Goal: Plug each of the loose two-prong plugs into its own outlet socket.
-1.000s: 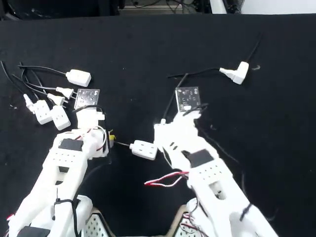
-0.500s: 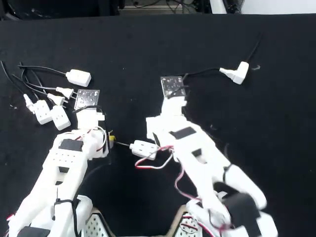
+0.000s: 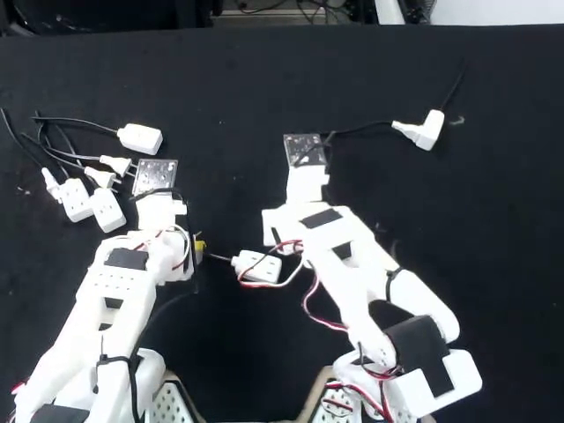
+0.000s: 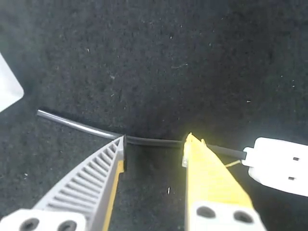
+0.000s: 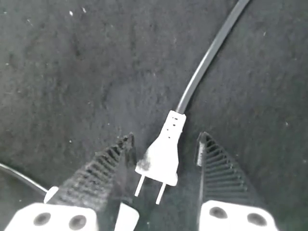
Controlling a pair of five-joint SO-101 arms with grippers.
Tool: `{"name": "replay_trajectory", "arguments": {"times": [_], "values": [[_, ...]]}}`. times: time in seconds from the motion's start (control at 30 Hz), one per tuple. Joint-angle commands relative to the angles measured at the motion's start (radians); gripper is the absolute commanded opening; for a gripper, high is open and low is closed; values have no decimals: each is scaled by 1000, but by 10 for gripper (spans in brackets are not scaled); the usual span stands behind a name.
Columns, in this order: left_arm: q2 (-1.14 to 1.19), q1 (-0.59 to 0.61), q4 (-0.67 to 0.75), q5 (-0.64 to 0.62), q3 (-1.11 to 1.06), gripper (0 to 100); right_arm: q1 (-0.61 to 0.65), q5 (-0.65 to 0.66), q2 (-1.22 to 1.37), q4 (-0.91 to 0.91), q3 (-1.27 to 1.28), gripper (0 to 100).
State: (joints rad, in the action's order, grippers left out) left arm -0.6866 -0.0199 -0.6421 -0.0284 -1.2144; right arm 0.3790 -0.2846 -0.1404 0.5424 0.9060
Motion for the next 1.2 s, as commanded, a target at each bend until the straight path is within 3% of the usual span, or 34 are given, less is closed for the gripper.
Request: {"name": "replay_trajectory", "arguments": {"times": [0.0,0.27,0.47,0.63,0.7,0.93,1.17], "values": [[-25,8,11,-14,2,202,-15,-9,-1,11,-53,198],[-25,8,11,-14,2,202,-14,-11,62,17,-113,198],[-25,8,8,-14,2,202,-15,-89,202,193,-282,193],[-26,8,8,-14,2,202,-20,-87,303,313,-400,5],[-26,8,8,-14,2,202,-51,-58,305,315,-403,18],[-25,10,12,-12,2,202,-147,-31,41,408,-308,10],[-25,10,12,-11,2,202,-180,270,-309,450,-61,11]]}}
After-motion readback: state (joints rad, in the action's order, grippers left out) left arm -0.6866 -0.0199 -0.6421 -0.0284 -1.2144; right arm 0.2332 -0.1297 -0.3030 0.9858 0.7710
